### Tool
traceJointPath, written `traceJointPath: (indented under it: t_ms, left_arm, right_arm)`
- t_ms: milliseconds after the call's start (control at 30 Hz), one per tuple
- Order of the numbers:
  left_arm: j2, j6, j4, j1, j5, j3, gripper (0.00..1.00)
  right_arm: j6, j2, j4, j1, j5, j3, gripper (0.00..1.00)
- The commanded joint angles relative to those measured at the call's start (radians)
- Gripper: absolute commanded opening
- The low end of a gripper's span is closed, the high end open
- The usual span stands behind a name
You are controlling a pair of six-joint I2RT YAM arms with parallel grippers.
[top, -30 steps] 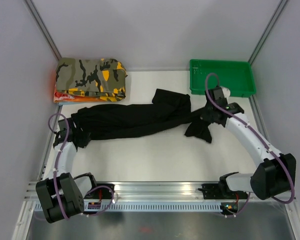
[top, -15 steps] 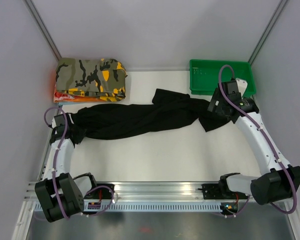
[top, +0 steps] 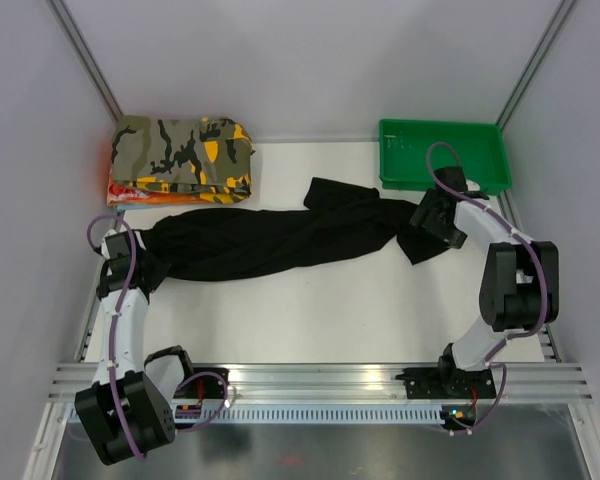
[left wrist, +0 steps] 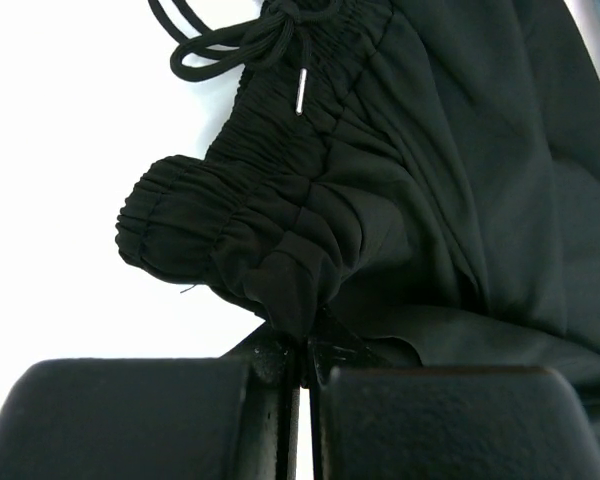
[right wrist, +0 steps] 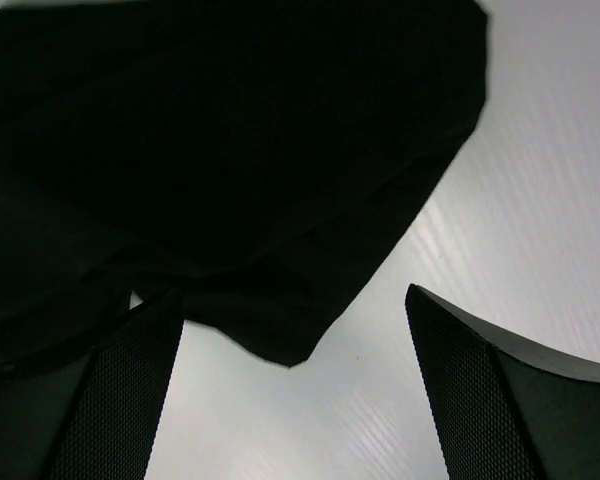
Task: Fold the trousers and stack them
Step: Flatten the trousers out
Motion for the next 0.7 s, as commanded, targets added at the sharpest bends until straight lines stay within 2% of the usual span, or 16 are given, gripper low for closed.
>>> traceJointPath:
  t_ms: [0,267,433,667]
  left_arm:
    - [-0.012,0.050,0.007,0.007,-0.020,0.025,0.02]
    - [0.018,0.010,0.075,0.007,0.039,-0.024,0.02]
    - [0.014,0.023,0.076,0.008,0.031,-0.023,0.02]
    - [0.017,0.021,0.082,0.008,0.031,-0.026,0.02]
  right_arm:
    - [0.115,-0.011,0.115,-0.114,-0.066,0.070,0.98]
    - [0.348,0.024,0.314,-0.145,-0.030,-0.019,0.98]
    - [0.362,0.160,0.322,-0.165,-0.025,0.021,0.98]
    - [0.357,0.231,0.328,-0.166,-0.037,0.030,0.97]
